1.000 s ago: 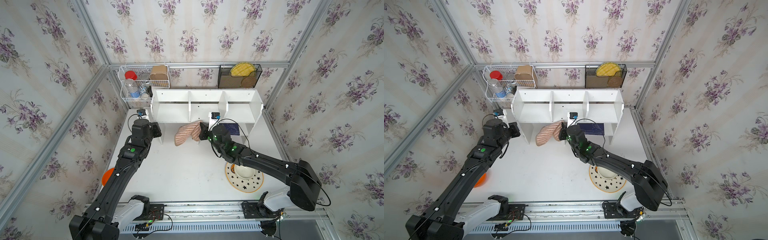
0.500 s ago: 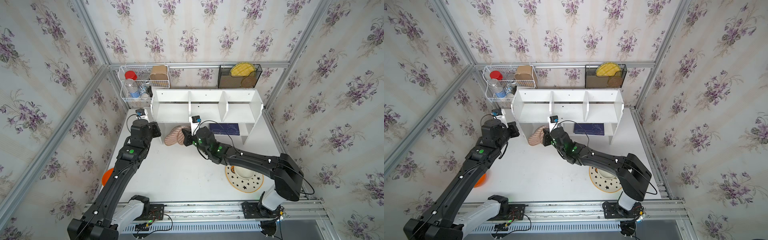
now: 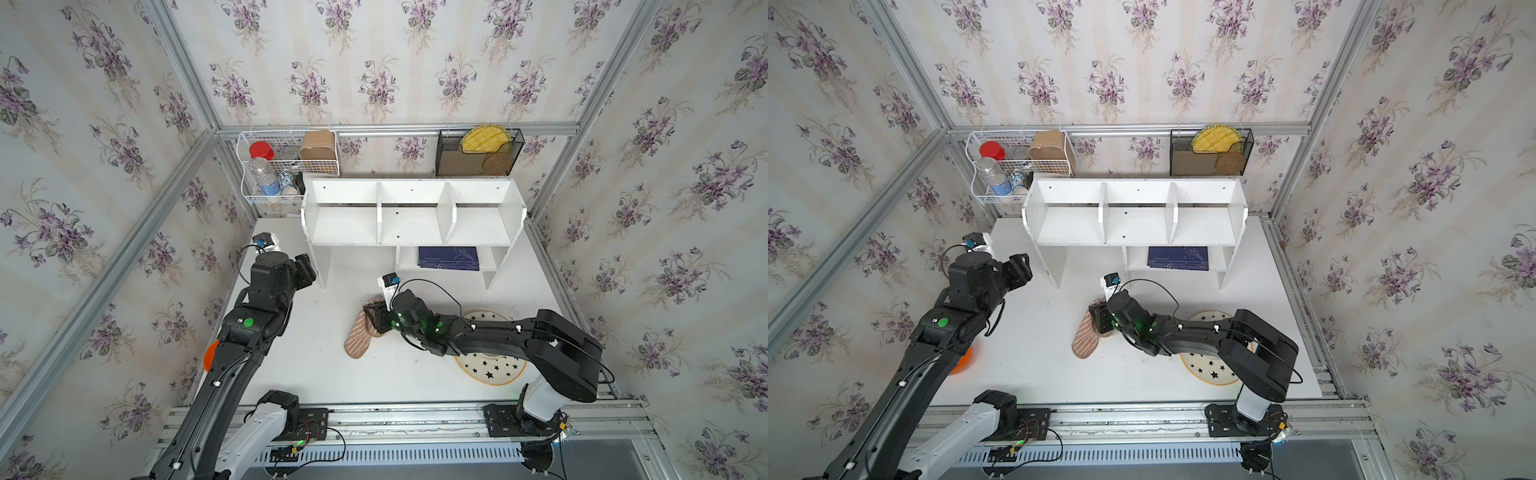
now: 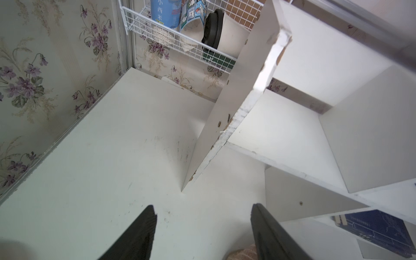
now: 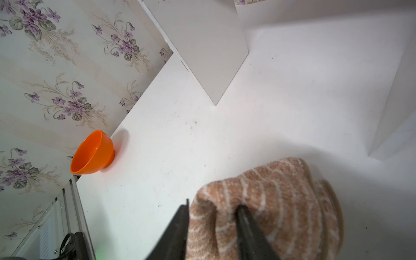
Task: Wipe the bookshelf clean with a cloth
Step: Place the cleaning item at the center of the board, then pick up the cleaning item at the center of the board.
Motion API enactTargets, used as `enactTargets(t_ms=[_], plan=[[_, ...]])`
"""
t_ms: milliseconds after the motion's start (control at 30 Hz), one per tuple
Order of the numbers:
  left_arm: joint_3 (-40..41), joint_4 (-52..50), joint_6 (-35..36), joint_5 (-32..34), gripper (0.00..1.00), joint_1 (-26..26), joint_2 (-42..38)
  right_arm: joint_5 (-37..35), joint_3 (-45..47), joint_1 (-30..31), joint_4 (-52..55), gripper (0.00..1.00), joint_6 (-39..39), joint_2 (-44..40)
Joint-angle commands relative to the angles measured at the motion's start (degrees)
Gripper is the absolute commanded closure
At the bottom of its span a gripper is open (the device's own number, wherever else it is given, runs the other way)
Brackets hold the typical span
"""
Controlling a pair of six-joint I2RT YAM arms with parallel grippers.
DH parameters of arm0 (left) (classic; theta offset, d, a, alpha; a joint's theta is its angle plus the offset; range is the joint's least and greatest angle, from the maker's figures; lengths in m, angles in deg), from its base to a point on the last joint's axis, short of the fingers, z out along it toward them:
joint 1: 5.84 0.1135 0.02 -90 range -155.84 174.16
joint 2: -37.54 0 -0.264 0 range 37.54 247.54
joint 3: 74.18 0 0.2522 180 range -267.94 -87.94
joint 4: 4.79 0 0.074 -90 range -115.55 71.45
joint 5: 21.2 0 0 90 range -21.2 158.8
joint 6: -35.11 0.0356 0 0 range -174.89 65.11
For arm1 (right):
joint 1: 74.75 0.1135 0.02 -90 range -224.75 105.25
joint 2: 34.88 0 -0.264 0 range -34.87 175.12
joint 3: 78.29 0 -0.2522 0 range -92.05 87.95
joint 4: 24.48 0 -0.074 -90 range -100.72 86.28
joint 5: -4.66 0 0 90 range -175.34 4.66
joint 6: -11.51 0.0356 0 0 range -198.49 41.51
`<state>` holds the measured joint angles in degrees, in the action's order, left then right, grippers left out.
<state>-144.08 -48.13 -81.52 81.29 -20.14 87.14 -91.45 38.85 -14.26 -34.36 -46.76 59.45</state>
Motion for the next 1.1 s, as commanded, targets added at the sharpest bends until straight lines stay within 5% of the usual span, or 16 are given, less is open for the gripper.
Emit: enactTargets(t_ms=[0, 167, 233, 367, 567, 767, 867, 1067], plan=[[1.8, -5.4, -3.1, -2.8, 0.31, -2.3, -2.1, -4.0, 2.1, -0.1, -0.1, 0.33, 0.5, -5.0], [10.8, -1.5, -7.4, -3.8, 0.22, -13.3, -3.9, -12.3, 7.7, -5.3, 8.6, 0.16, -0.7, -21.1], [14.5, 2.8, -10.4, -6.6, 0.19, -15.8, -3.6, -13.4, 8.5, -10.5, 14.2, 0.01, -1.1, -28.2], [17.6, 12.2, -12.6, -7.2, 0.12, -23.0, 2.3, -13.7, 6.6, -24.2, 24.2, 0.0, -3.4, -38.5], [15.8, 23.2, -13.9, -8.2, 0.1, -28.9, 16.3, -1.6, -4.2, -48.4, 31.6, 0.0, -3.3, -34.3], [11.1, 26.5, -13.4, -7.2, 0.1, -34.0, 28.9, -0.4, -13.6, -53.0, 32.1, 0.0, -5.5, -25.8], [10.4, 25.2, -14.2, -4.8, 0.17, -36.0, 33.5, -1.1, -15.9, -53.4, 33.0, 0.0, -6.6, -23.4], [11.7, 19.9, -17.1, -2.5, 0.62, -36.3, 37.4, -2.7, -15.1, -53.7, 33.6, 0.08, -8.5, -21.5]])
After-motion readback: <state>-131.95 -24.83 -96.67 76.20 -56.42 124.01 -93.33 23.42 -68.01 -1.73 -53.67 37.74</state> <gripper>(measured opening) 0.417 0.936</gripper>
